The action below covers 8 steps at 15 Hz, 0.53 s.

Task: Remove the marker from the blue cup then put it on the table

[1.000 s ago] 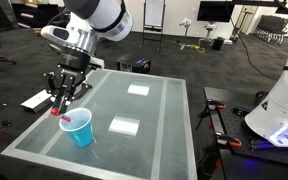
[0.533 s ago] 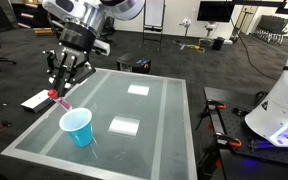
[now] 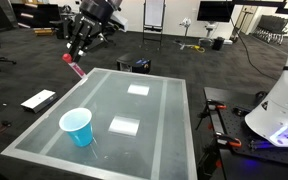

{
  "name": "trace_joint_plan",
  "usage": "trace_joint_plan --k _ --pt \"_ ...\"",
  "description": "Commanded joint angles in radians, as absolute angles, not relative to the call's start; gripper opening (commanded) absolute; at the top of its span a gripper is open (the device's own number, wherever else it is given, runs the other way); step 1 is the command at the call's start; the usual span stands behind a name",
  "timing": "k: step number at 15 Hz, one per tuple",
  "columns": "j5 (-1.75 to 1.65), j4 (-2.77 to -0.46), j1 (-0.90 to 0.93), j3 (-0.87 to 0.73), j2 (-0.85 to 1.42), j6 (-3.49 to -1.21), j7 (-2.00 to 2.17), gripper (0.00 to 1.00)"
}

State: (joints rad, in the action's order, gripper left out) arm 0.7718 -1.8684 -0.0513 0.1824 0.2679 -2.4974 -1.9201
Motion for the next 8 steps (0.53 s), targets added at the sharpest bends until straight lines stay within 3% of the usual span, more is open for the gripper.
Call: trace_joint_plan --k 1,8 --pt "0.704 -2.000 -0.023 0.125 0.168 -2.618 -1.769 0.05" --pt "0.487 -2.143 -0.034 0.069 0.110 -2.660 -1.363 0.05"
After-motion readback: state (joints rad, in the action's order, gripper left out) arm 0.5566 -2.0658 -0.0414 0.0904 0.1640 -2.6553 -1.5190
